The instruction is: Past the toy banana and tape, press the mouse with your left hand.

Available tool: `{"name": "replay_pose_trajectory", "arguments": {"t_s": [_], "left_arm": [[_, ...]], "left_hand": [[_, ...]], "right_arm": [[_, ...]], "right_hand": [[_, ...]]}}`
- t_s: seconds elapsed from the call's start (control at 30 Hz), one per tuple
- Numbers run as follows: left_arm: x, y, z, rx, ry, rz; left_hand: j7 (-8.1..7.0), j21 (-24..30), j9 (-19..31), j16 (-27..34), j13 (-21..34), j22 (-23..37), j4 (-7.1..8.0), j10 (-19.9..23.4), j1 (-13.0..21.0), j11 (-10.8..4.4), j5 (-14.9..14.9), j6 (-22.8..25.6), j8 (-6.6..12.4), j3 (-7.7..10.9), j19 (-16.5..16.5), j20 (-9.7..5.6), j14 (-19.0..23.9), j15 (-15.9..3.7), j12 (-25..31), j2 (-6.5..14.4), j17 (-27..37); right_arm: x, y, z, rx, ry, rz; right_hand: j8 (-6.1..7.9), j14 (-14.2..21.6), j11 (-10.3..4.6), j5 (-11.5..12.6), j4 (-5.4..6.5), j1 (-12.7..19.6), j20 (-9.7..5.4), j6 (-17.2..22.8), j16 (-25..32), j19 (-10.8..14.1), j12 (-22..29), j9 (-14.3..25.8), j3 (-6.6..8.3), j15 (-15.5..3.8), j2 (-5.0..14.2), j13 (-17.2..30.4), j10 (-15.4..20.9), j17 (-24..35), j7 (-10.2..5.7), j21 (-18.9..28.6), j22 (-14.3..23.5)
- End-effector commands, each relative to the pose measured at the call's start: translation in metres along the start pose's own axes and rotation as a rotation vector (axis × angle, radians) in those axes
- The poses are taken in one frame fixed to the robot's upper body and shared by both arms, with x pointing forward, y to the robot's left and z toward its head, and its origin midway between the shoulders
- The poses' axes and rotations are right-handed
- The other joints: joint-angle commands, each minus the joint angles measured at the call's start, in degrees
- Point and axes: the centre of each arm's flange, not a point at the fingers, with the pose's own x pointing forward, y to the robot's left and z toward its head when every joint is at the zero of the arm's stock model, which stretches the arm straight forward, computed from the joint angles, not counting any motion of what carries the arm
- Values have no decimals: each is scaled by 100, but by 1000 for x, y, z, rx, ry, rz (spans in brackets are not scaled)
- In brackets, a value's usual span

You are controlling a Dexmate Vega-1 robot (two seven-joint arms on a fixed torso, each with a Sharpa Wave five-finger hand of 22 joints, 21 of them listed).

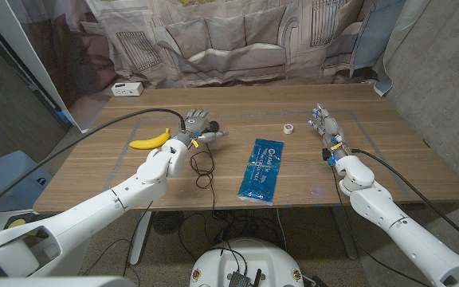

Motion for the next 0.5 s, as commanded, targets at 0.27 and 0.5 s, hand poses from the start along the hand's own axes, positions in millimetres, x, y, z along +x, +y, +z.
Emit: {"name": "replay_pose_trajectory", "arguments": {"t_s": [0.27,0.5], "left_arm": [[2,-6,1,19,11,-23],[4,-9,2,22,6,-28]], "left_hand": [[3,-3,30,19,2,22,6,57,10,-16,52,56,-4,-53,4,6,-43,-18,37,43,22],[-28,-3,30,18,1,22,5,42,13,-11,54,35,-30,-56,4,3,-47,-3,32,52,21]], "right_arm": [[-1,-3,0,-5,5,-1],[0,-4,1,-7,6,-2]], "right_hand": [[-12,-12,3,-4,-5,7,33,64,-40,-3,-4,16,-9,46,38,35,56,17,-9,-17,16],[-13,-12,-5,-4,-6,7,35,66,-43,-5,-4,16,-10,46,37,35,62,17,-6,-17,16]]}}
